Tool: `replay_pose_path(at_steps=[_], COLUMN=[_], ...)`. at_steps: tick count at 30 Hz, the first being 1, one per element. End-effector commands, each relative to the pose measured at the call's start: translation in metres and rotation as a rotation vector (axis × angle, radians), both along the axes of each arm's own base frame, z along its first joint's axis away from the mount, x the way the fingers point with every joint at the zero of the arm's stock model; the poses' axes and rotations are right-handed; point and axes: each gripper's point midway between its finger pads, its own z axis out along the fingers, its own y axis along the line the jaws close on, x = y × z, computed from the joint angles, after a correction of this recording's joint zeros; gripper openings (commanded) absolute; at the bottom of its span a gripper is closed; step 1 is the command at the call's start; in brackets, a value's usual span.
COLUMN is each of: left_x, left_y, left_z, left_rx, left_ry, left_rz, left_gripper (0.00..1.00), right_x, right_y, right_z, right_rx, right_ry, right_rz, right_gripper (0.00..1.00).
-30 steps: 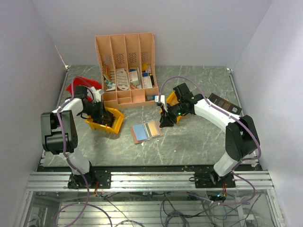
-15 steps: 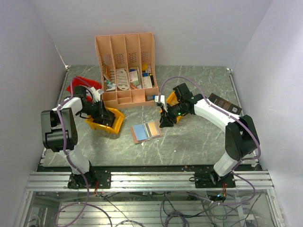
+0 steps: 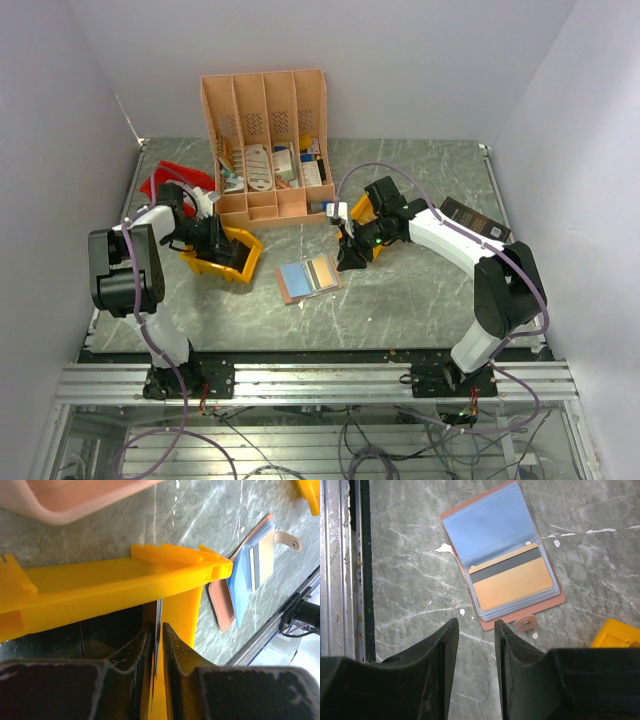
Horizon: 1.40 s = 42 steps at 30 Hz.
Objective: Put the credit cards into the card holder
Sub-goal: Pick up the credit card from the storage box.
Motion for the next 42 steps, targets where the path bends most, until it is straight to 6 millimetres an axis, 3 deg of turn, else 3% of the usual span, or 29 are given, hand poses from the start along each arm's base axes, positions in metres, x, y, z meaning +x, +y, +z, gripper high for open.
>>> replay_pose_path(at_steps=[1, 20, 24, 37, 42], left_x=[0.007, 0.01, 0.013, 0.016, 0.018], left_y=[0.0, 0.011, 0.019, 0.052, 0.063], left_z=[0.011, 0.019, 0.023, 0.048, 0.079], left_rx=[-0.028, -0.015, 0.003, 0.184, 0.234], left_ry=[-0.028, -0.049, -0.06, -0.139, -0.175], left_rz=[-0.006, 0.041, 0.072, 0.217, 0.346], left_gripper=[0.23, 0.24, 0.18, 0.11, 0.07], right_x=[0.005, 0.005, 0.005, 0.004, 0.002], right_y=[0.002, 0.002, 0.002, 0.002, 0.003], right_z=[0.007, 0.009, 0.009, 0.009, 0.009], right_rx=[0.017, 0.02, 0.019, 0.022, 0.027], right_ry=[-0.012, -0.017, -0.017, -0.014, -0.006], right_rz=[0.01, 0.011, 0.012, 0.015, 0.022], right_gripper=[0.35, 0.36, 0.36, 0.36, 0.36])
